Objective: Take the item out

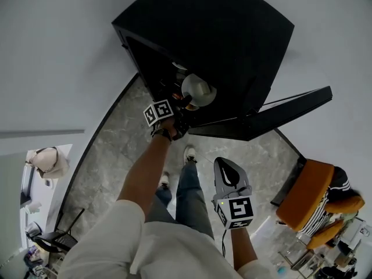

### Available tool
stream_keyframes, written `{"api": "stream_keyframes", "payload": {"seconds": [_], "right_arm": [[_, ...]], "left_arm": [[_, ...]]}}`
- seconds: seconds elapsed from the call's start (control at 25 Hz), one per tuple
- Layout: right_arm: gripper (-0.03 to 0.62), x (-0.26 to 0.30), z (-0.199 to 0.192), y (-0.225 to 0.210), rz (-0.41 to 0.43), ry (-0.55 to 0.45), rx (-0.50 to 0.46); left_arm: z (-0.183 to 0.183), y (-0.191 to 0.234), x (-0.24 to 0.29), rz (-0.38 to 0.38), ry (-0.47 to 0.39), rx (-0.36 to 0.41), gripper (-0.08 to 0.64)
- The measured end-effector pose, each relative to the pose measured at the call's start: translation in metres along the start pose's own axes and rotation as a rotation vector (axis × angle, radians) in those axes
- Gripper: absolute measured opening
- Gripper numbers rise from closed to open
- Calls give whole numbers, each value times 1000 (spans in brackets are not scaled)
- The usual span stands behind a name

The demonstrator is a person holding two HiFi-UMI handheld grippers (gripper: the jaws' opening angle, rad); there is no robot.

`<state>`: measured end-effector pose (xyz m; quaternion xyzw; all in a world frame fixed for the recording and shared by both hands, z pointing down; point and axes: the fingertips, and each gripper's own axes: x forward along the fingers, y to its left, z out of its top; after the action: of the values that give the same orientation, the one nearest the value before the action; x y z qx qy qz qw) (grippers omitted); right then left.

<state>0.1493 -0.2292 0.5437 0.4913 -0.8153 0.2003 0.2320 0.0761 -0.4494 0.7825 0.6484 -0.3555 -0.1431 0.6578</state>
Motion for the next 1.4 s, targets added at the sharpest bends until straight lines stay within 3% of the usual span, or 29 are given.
{"api": "stream_keyframes", "payload": {"seconds": [0.28,0.44,0.68,1.4], "right_arm": [[8,1,-5,-5,4,11,3],[8,0,-7,-5,4,12,9],[8,-2,-11,-3,9,13,13],[8,-11,-14,0,4,-12,29]], "left_arm": [[-3,-2,15,-23,9,-24,199],[-4,-1,16,-29,6,-29,157],[-4,-10,14,-86,-40,-106,52],[-14,-6,-20,-94,-84,-191,20]]}}
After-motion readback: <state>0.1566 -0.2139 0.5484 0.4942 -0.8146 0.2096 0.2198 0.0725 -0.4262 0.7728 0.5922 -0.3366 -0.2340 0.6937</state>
